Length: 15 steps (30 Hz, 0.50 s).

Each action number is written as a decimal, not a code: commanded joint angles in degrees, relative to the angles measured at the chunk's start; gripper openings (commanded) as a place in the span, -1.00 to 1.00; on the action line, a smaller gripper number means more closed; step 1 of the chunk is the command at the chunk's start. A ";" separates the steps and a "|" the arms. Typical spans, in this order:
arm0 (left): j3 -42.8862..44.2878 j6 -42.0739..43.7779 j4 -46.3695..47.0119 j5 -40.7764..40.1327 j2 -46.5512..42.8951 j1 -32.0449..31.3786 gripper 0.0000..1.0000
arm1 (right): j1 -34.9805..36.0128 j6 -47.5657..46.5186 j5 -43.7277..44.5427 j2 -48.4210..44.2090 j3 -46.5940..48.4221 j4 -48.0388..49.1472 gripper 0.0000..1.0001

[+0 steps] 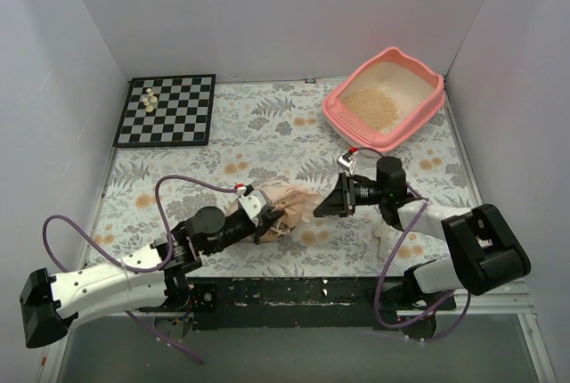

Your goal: Fill the litter box with clean litter

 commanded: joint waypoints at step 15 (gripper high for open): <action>-4.01 -3.65 7.77 -4.04 0.45 -0.78 -1.00 | -13.63 2.01 -4.98 -27.06 -12.66 -8.58 -0.97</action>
